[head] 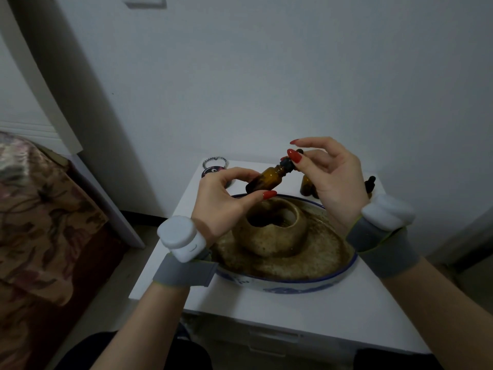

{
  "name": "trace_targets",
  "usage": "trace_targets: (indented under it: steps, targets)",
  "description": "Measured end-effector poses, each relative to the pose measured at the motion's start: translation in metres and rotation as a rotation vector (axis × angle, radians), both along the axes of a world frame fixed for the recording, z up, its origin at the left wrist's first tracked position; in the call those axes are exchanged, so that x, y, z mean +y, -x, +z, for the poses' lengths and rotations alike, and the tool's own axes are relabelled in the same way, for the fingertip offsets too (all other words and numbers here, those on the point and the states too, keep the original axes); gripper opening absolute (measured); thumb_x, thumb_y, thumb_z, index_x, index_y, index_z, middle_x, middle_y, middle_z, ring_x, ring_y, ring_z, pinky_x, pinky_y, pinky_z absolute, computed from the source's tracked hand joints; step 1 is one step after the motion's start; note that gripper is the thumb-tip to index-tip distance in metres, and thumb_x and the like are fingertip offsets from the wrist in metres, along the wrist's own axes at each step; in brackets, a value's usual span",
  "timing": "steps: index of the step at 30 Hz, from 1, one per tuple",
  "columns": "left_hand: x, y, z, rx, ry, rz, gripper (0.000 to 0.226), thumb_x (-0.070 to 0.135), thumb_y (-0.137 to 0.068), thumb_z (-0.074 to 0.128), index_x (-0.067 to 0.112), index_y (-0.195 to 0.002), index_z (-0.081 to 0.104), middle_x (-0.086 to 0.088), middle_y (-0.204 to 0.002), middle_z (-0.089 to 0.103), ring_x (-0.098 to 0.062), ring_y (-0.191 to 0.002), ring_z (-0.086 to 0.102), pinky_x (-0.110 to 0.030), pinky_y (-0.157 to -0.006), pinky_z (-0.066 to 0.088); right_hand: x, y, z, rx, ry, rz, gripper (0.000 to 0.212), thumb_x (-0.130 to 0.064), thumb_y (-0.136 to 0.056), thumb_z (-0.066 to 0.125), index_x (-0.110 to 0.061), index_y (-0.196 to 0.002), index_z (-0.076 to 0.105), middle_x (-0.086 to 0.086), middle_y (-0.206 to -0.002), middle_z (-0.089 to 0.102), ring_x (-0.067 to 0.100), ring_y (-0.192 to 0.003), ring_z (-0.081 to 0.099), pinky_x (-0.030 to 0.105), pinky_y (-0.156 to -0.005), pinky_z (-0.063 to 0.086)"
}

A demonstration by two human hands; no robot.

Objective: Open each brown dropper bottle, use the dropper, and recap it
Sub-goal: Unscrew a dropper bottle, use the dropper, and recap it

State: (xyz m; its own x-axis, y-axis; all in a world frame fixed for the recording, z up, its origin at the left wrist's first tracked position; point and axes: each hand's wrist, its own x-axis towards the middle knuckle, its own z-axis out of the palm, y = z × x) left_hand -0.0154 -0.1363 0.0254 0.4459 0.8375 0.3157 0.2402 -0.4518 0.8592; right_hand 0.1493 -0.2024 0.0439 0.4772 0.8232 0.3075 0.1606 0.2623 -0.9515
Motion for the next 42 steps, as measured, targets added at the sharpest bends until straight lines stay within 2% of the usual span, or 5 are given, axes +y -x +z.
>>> trace_targets:
  steps: [5,17,26,32,42]
  targets:
    - [0.004,0.001,-0.004,0.003,-0.017,0.019,0.029,0.029,-0.074,0.079,0.021,-0.101,0.073,0.011,-0.096,0.071,-0.003,-0.098,0.063,-0.042,-0.101,0.047,-0.001,-0.005,0.003,-0.153,-0.011,0.059,0.014,-0.012,-0.088,0.066,-0.010,-0.101,0.069,0.003,-0.099,0.072,0.015,-0.094,0.068,0.034,-0.089,0.055]
    - [0.007,0.001,-0.006,0.023,-0.033,-0.007,0.024,0.027,-0.076,0.078,0.024,-0.100,0.072,0.013,-0.095,0.070,-0.001,-0.097,0.062,-0.039,-0.101,0.047,-0.002,-0.022,0.010,-0.408,0.104,0.235,0.016,-0.015,-0.085,0.070,-0.018,-0.100,0.070,-0.012,-0.091,0.068,0.006,-0.078,0.063,0.018,-0.065,0.052]
    - [0.010,0.002,-0.008,0.060,-0.055,-0.104,0.026,0.028,-0.078,0.076,0.016,-0.102,0.074,0.015,-0.092,0.070,0.005,-0.093,0.061,-0.008,-0.088,0.042,-0.007,-0.029,0.014,-0.407,0.130,0.261,0.017,-0.013,-0.083,0.070,-0.018,-0.099,0.070,-0.007,-0.087,0.069,0.006,-0.069,0.065,0.014,-0.056,0.049]
    - [0.005,0.002,-0.002,0.039,-0.012,-0.163,0.037,0.047,-0.071,0.067,0.022,-0.097,0.073,0.020,-0.085,0.069,0.002,-0.091,0.062,-0.033,-0.099,0.042,-0.007,-0.032,0.017,-0.368,0.118,0.294,0.020,-0.023,-0.080,0.070,-0.020,-0.100,0.070,0.000,-0.088,0.071,0.037,-0.070,0.064,0.029,-0.051,0.053]
    - [0.007,0.003,-0.004,0.071,0.019,-0.161,0.028,0.039,-0.074,0.073,0.023,-0.097,0.074,0.015,-0.090,0.071,0.002,-0.092,0.063,-0.018,-0.094,0.043,-0.004,-0.035,0.014,-0.445,0.192,0.275,0.014,-0.020,-0.084,0.069,-0.018,-0.098,0.069,0.001,-0.085,0.069,0.031,-0.070,0.065,0.014,-0.050,0.047]
